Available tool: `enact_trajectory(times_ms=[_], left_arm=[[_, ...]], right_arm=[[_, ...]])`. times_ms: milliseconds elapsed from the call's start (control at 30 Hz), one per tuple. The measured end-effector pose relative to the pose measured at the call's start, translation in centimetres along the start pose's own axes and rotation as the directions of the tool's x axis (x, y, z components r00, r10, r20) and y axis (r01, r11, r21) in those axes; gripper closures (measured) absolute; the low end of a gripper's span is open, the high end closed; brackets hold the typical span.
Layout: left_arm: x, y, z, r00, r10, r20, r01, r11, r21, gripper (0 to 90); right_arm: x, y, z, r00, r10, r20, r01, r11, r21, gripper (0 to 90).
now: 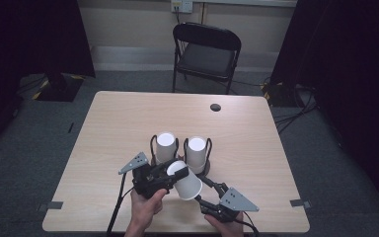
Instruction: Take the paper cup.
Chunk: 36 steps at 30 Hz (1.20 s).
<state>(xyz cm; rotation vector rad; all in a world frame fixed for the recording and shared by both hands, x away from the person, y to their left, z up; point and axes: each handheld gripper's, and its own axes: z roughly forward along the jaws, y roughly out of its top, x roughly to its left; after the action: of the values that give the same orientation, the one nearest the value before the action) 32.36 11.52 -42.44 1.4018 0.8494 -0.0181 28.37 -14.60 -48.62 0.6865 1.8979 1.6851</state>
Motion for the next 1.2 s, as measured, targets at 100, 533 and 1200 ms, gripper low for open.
enact_trajectory(times_ms=[100,533,1200], left_arm=[[0.3,-0.3,0.0,0.9992,-0.034,0.022,0.034,0.9994,-0.002,35.7],[0.2,-1.3,0.5,0.9944,-0.085,0.063,0.085,0.9964,0.0,35.6],[1.1,-1.9,1.3,0.9816,-0.161,0.103,0.159,0.9868,0.03,33.2]], right_arm=[[-0.1,0.1,-0.1,0.9999,0.0,-0.011,0.0,1.0,-0.005,42.3],[-0.3,-0.1,0.4,0.9989,-0.034,-0.031,0.032,0.998,-0.05,60.6],[-0.8,-0.3,-0.2,0.9992,-0.028,-0.028,0.026,0.996,-0.089,82.5]])
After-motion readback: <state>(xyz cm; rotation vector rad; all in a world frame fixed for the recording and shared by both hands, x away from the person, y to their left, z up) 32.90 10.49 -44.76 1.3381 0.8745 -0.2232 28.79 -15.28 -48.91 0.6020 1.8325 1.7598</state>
